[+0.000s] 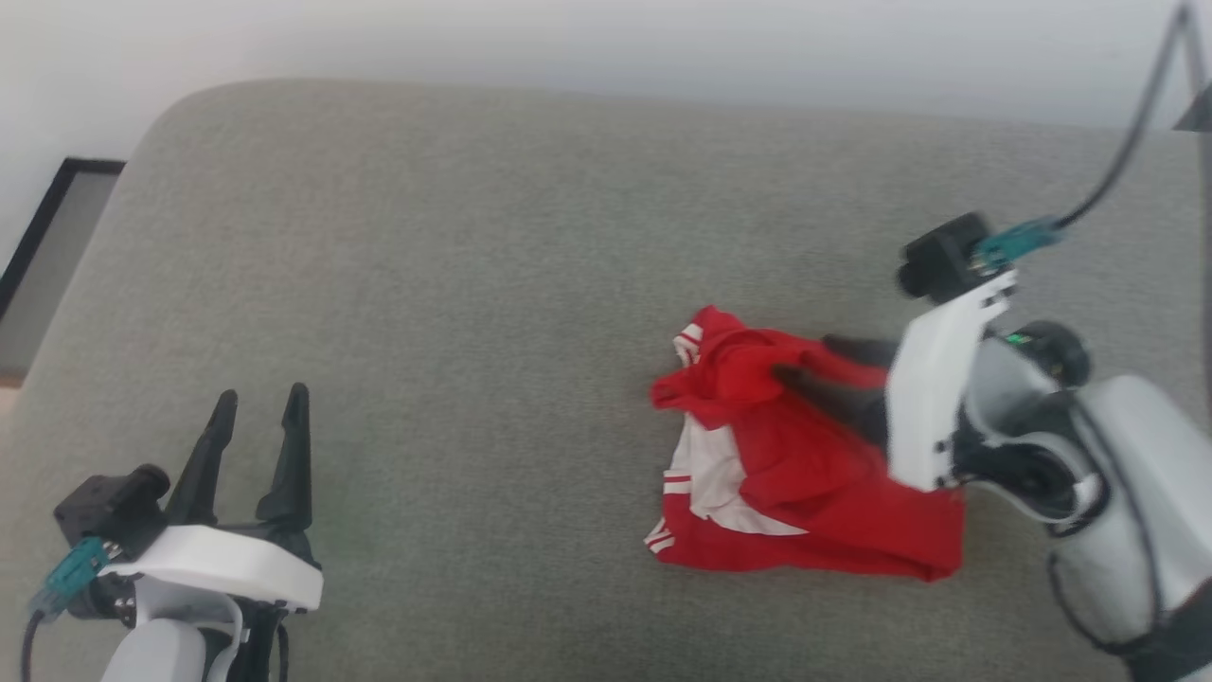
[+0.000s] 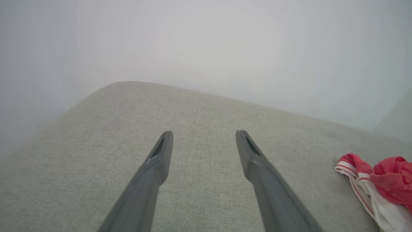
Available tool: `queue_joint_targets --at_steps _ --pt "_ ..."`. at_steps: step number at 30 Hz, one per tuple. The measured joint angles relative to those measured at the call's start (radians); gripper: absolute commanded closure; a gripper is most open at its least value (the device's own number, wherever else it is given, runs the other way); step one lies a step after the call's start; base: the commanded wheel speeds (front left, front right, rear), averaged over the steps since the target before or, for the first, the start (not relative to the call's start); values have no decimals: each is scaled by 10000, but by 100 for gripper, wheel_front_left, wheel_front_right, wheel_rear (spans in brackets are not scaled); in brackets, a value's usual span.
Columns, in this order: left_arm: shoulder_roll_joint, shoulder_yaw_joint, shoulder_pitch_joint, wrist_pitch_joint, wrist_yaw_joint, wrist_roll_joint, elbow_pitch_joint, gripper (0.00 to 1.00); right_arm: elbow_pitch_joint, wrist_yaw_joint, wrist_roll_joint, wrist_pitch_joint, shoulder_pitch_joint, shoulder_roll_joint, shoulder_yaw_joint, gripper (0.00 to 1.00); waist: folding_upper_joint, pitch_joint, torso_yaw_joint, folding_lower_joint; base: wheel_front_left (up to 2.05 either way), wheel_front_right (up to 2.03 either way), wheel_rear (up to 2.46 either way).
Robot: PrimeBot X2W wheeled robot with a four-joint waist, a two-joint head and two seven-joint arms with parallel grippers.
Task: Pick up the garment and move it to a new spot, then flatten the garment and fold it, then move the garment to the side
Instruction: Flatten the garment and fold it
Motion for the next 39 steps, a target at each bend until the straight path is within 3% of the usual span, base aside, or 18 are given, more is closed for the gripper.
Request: queue_joint_targets --at_steps 5,11,22,29,39 --pt "36 245 184 0 -58 -36 -148 0 -504 0 -288 -562 422 -713 -790 0 0 -151 -393 0 0 0 0" --pt "71 506 423 0 -65 -36 -222 0 -763 0 -571 -1354 1190 -1020 -1856 0 0 -284 -813 0 0 0 0" --pt "228 951 811 0 -65 92 -311 0 -803 0 -1678 -4232 3086 -1216 -3400 0 0 -665 -1640 0 0 0 0" --pt "353 1022 1136 0 -140 192 -280 0 -245 0 -2265 -6389 3820 -1292 -3486 0 0 -1020 -1878 0 0 0 0" --pt "456 1175 1365 0 -159 192 -36 0 424 0 -2663 -8042 4503 -934 -3578 0 0 -1450 -1961 0 0 0 0"
